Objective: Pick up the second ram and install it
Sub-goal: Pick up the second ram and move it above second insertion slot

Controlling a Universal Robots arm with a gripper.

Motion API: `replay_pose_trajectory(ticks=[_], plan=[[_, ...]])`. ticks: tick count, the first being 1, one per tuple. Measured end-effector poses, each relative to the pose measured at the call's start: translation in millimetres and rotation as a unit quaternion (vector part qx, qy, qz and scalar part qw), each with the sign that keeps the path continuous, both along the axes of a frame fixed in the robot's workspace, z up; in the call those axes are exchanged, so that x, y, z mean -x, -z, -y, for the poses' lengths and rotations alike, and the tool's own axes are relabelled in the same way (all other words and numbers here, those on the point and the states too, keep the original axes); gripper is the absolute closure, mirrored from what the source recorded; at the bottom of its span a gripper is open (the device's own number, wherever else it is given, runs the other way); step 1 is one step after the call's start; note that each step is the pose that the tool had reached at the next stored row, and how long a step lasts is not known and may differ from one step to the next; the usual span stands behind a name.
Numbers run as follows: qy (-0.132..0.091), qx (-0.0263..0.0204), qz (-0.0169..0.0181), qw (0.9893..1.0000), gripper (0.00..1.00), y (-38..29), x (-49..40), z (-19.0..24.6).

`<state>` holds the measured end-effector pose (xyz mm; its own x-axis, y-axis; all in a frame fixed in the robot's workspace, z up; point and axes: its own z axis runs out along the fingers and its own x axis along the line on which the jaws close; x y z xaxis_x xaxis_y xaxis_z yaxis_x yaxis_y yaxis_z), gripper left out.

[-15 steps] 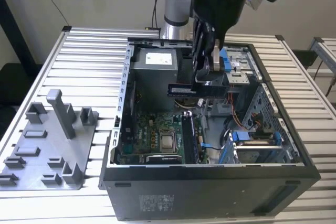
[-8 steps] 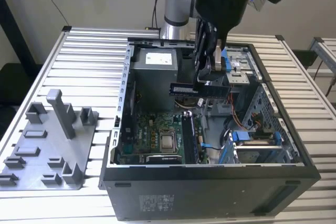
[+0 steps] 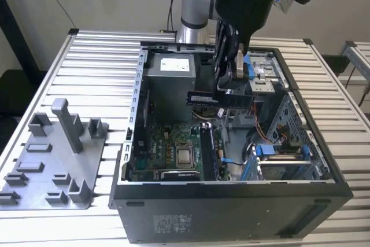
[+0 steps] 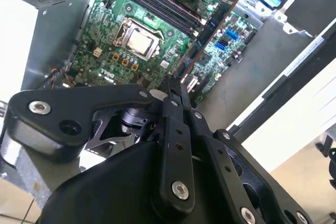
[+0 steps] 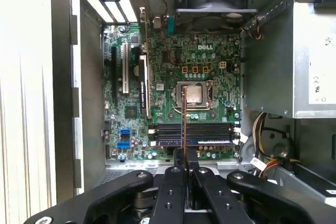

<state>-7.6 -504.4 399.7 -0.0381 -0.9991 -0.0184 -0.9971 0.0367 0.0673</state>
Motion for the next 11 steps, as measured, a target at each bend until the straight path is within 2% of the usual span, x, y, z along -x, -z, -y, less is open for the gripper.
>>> replay_pose_trajectory(ticks=[2,4,11], plan=[[0.0,-0.0001,0.0,1.0,0.88,0.1,-0.1,-0.4],[0.0,-0.0006,0.0,1.0,0.88,0.0,0.0,-2.7],[0.0,-0.0027,0.0,1.0,0.88,0.5,0.1,-19.5]])
